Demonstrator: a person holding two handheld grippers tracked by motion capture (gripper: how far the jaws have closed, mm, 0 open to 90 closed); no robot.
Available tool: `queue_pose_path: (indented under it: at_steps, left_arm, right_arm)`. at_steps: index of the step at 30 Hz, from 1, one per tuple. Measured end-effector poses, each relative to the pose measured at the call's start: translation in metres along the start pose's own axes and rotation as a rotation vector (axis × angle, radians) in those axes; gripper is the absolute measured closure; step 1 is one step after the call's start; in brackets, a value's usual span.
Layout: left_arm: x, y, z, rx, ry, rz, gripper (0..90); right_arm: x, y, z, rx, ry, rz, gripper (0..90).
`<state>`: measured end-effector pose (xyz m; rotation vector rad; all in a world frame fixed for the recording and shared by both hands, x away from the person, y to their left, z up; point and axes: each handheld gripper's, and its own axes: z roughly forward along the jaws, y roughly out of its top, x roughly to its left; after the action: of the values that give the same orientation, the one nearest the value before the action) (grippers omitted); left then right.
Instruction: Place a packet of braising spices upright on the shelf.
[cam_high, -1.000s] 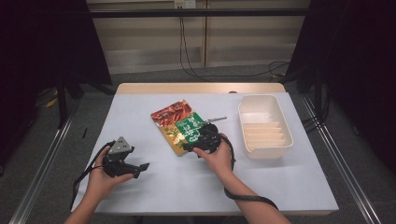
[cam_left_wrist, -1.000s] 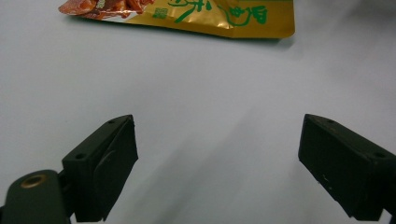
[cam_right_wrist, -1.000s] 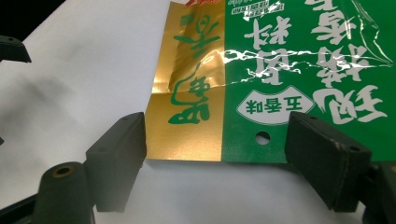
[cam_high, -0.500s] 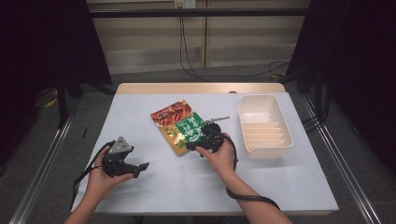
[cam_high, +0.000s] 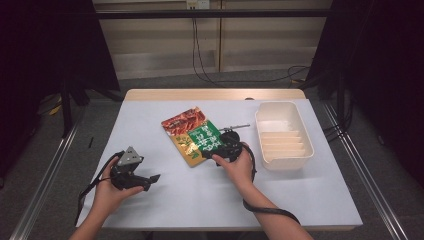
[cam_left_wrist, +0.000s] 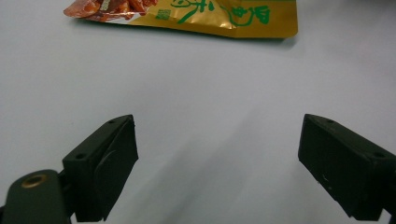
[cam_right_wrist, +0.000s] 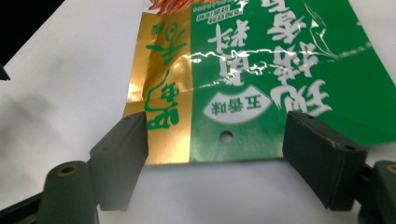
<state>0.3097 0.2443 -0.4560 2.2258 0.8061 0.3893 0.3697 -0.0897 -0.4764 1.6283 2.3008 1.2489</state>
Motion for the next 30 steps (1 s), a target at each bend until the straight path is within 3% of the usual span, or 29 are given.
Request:
queue_pose_path:
  at_steps: [5,8,12,14,20,27,30]
  left_arm:
    - [0.001,0.0,-0.001,0.002,0.007,0.014,11.7]
    - [0.001,0.0,-0.001,0.005,0.007,0.019,11.7]
    - [0.001,0.0,-0.001,0.004,0.007,0.012,11.6]
    - [0.0,-0.001,-0.001,-0.023,0.009,-0.001,11.6]
    - [0.001,0.0,-0.002,-0.013,0.009,0.004,11.8]
    - [0.0,-0.001,0.0,-0.021,0.016,-0.004,11.8]
    - [0.001,0.0,-0.002,0.002,0.017,0.008,11.8]
  right_arm:
    - [0.003,0.004,0.005,-0.002,0.003,0.017,23.6]
    - [0.005,0.004,0.001,0.01,-0.011,-0.009,23.6]
    - [-0.001,0.003,-0.006,0.016,-0.026,0.006,22.8]
    - [-0.005,-0.001,-0.012,0.016,-0.034,0.019,22.0]
    - [-0.011,-0.007,-0.017,0.029,-0.034,0.04,21.4]
    - [-0.011,-0.002,-0.004,0.016,-0.015,0.063,21.1]
    - [-0.009,0.001,-0.001,0.016,-0.015,0.063,21.8]
